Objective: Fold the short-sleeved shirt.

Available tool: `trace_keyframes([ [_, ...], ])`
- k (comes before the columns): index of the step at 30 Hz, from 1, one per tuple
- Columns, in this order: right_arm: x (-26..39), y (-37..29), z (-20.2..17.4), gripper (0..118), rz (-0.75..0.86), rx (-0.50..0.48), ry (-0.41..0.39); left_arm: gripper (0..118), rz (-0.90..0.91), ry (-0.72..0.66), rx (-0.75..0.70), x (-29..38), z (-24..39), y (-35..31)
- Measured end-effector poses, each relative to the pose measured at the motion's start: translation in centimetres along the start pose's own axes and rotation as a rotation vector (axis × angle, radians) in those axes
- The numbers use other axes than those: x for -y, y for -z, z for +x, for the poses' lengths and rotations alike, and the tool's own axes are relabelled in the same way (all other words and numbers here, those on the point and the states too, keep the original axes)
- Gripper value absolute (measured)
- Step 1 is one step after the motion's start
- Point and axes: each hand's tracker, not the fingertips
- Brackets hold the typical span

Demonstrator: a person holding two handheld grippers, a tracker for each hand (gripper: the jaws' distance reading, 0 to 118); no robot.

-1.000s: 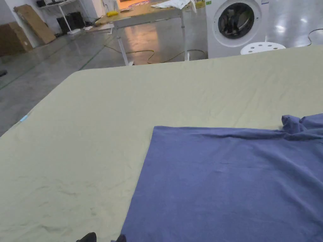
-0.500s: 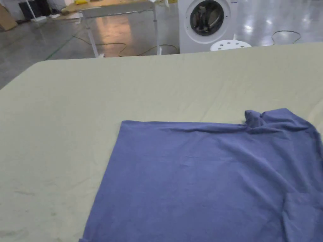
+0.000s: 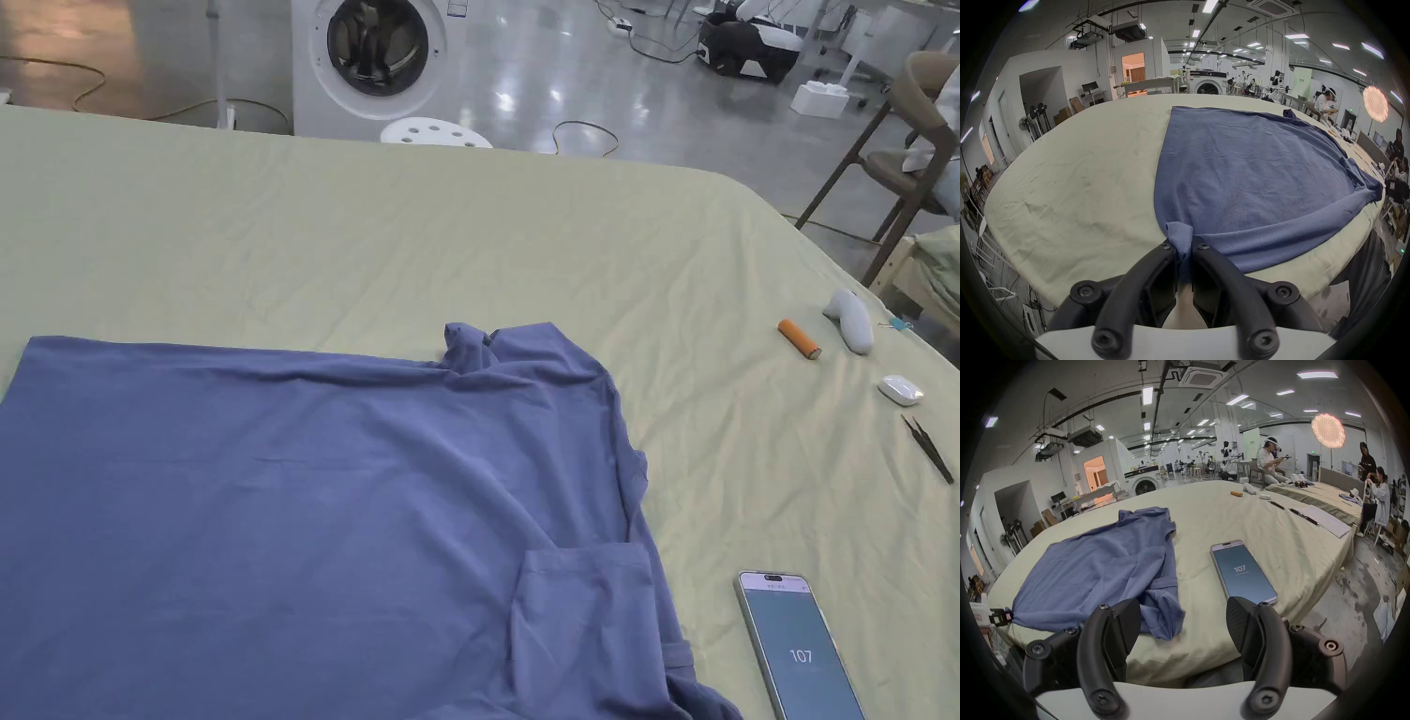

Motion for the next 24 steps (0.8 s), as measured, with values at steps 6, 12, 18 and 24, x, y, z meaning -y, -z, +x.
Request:
trace_keyframes([
  [6,0.3,3.4,-0.1,23,-0.074,-0.041,-0.012,8,0.008,-0.025,0.000,0.2,-0.2,0.0],
  [12,0.8,3.8,-0.1,10,-0.094,-0.087,-0.027,8,0.002,-0.029,0.016,-0.1,-0.6,-0.2],
  [18,0.0,1.8,-0.4,10,-0.042,-0.075,-0.021,3,0.147,-0.126,0.013,-0.1,-0.6,-3.2],
  [24,-1.2,-1.4,-1.7,8,-0.022,-0.012,-0.111,2,0.205,-0.137,0.013,-0.4,0.4,-7.8],
])
